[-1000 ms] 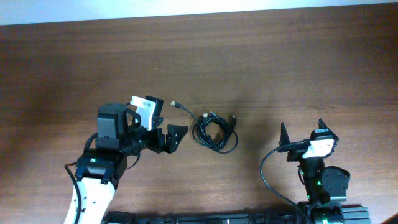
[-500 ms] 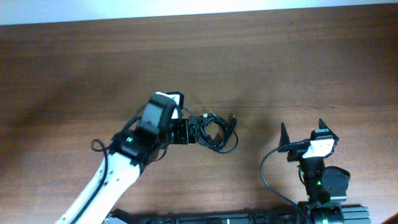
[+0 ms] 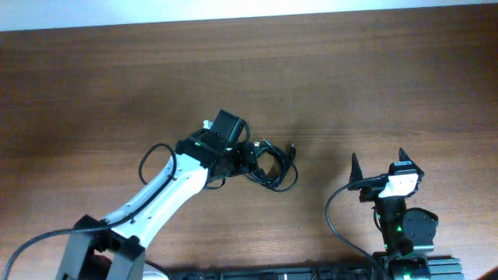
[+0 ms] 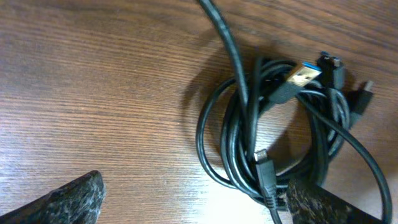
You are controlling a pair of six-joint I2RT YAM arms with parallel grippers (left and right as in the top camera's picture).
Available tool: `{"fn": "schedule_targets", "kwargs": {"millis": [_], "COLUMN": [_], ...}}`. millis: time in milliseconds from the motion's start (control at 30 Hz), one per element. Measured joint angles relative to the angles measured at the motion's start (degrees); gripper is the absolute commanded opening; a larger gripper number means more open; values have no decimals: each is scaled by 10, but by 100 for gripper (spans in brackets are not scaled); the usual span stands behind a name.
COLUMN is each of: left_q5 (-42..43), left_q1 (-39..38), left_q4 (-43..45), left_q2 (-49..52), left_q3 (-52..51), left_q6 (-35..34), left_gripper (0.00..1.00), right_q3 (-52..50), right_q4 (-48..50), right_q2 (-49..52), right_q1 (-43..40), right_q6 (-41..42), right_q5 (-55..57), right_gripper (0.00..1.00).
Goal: Untangle cables
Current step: 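Reach the left gripper to the black cable bundle and grasp it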
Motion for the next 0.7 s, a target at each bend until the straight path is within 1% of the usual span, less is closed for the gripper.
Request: {"fn": "schedule_targets", "kwargs": {"millis": [100, 167, 200, 267, 367, 467, 533, 567, 600, 633, 667, 700], "left_q5": [-3, -4, -4, -4, -6, -12, -17, -21, -21, -21, -24, -26], "left_q1": [0, 0, 0, -3, -23, -46, -51, -51, -51, -51, -52, -52], "left_q4": [5, 11, 15, 19, 35, 41, 48, 52, 58, 64, 69, 75], "left_q2": [18, 28, 30, 34, 45, 66, 84, 94, 103, 110, 113, 113], "left_q3": [0, 0, 0, 0, 0, 0, 0, 1, 1, 1, 1, 1], "left_q6": [-14, -20, -21, -25, -30, -44, -51, -53, -55, -54, -59, -61], "left_gripper": [84, 84, 80, 77, 70, 69, 65, 54, 48, 39, 27, 13], "right_q3": [0, 0, 0, 0, 0, 0, 0, 0, 0, 0, 0, 0], "right_q4": [0, 0, 0, 0, 0, 0, 0, 0, 0, 0, 0, 0], "right_q2": [0, 0, 0, 0, 0, 0, 0, 0, 0, 0, 0, 0], "right_q1": [0, 0, 0, 0, 0, 0, 0, 0, 0, 0, 0, 0], "right_q6": [0, 0, 0, 0, 0, 0, 0, 0, 0, 0, 0, 0], "right_q5": [0, 0, 0, 0, 0, 0, 0, 0, 0, 0, 0, 0], "right_gripper": [99, 99, 99, 99, 99, 99, 99, 99, 99, 99, 99, 99]}}
